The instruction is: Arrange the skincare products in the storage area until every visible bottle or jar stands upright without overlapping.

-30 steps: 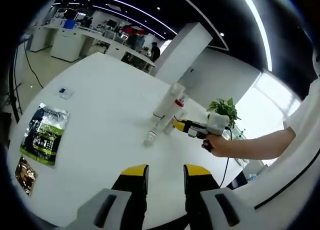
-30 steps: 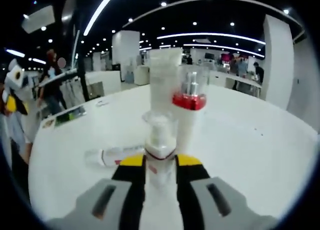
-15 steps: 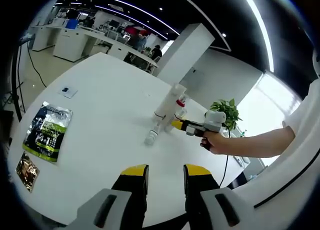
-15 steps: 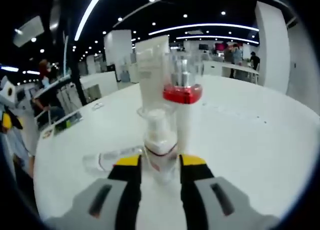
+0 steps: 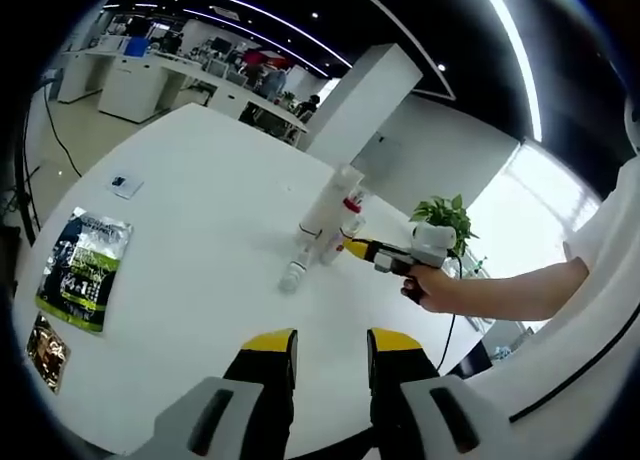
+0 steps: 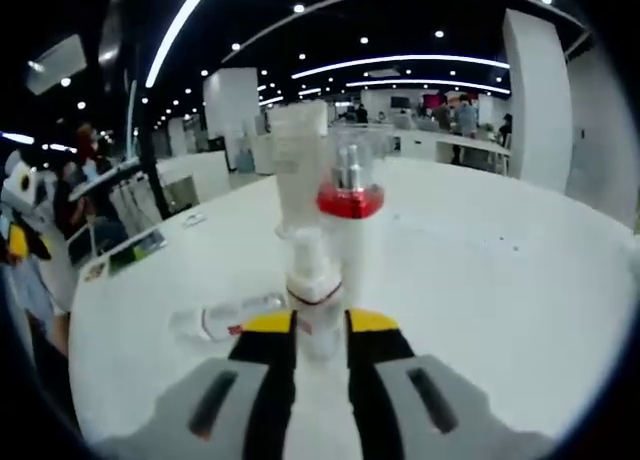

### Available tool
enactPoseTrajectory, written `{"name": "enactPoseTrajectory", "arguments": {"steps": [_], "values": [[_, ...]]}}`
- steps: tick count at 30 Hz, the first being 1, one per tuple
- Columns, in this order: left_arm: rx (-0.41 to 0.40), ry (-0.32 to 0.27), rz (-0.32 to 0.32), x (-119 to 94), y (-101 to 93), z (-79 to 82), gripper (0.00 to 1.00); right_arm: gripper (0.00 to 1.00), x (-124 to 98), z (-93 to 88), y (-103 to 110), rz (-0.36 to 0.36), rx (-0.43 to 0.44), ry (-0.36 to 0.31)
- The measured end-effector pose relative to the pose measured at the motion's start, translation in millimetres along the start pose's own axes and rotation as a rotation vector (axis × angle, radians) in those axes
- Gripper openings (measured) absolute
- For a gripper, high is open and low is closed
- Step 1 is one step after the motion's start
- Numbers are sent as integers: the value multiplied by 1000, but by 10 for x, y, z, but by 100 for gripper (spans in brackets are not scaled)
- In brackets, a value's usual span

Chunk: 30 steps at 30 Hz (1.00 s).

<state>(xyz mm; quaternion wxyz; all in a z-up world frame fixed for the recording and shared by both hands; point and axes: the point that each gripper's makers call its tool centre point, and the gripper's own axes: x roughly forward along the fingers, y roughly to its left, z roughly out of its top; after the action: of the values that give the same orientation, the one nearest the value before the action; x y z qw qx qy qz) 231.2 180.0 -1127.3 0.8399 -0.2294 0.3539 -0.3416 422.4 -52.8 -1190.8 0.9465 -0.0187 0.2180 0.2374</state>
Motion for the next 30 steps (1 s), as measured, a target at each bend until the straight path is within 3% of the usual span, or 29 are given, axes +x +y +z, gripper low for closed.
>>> {"name": "enactPoseTrajectory", "arguments": {"steps": [9,20,25,30], "values": [[-8,-9,10,-38,41,3,28,11,38,27,14,17,-13,2],[-14,-3,14,-44,61,-53,28,12,45,12,-2,5,-22,16],[-11,1,3,-22,46,-40,28,14,-4,49,-31,-1,12,-2],[-9,12,-18,56,23,-35,28,17,-87,-8,26,6,3,20]]}}
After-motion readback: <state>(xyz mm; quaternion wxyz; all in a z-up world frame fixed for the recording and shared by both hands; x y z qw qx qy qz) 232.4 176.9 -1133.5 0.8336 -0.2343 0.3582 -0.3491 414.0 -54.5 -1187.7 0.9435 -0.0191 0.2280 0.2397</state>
